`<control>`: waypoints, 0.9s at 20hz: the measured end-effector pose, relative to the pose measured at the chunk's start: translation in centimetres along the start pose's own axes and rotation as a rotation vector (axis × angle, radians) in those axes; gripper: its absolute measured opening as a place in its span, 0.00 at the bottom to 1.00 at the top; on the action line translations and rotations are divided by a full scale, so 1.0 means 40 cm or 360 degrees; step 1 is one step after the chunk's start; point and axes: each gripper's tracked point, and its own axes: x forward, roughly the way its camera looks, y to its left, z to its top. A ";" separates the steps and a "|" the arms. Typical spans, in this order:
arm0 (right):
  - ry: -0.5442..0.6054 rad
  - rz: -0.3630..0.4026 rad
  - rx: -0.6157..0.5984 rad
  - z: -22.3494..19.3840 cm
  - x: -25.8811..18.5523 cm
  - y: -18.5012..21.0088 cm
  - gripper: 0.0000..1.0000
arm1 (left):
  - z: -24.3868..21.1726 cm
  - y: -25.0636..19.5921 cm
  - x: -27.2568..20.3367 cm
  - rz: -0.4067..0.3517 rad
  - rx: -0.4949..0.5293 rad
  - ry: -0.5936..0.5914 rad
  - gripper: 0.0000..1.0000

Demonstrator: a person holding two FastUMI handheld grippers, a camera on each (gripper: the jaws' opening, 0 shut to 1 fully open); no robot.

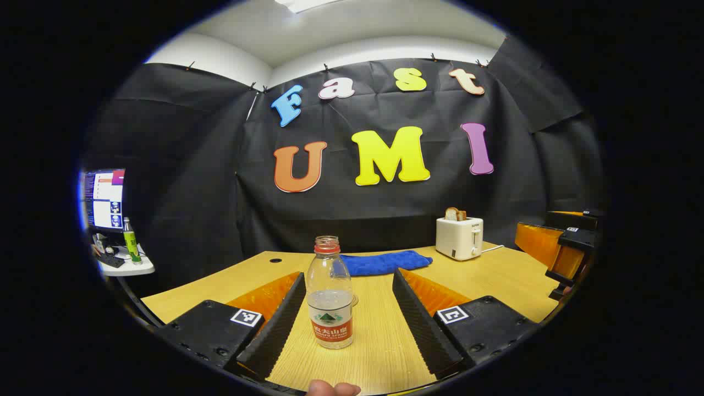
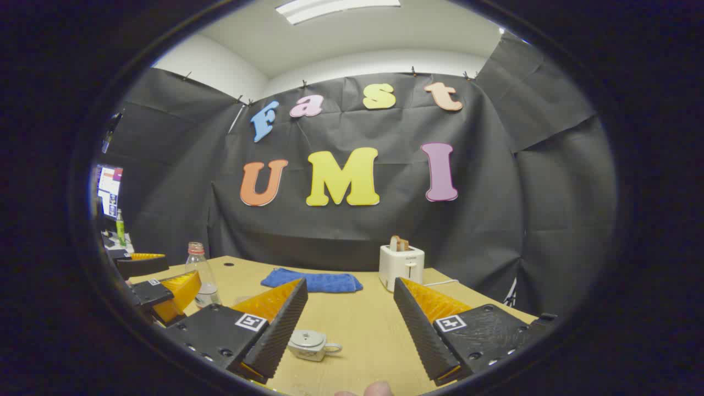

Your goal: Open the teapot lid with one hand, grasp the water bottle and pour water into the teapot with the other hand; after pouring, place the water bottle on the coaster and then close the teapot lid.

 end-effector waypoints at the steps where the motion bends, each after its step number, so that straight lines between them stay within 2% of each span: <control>1: 0.0001 -0.0003 -0.0002 0.000 0.001 -0.001 0.97 | 0.004 -0.001 0.000 -0.0003 0.0015 -0.0004 0.99; 7: 0.0008 0.0016 -0.0009 0.001 0.011 0.007 0.95 | -0.002 0.019 0.006 0.0024 -0.0006 0.0005 0.99; 8: 0.0007 0.0021 -0.0011 -0.001 0.010 0.011 0.97 | 0.000 0.023 0.008 0.0033 -0.0005 0.0001 0.95; 9: 0.0005 0.0024 -0.0016 0.000 0.010 0.015 0.97 | -0.001 0.031 0.005 0.0040 -0.0002 0.0002 0.99; 18: 0.0009 0.0028 -0.0023 -0.006 0.012 0.015 0.95 | -0.008 0.041 0.008 0.0062 -0.0034 0.0017 0.99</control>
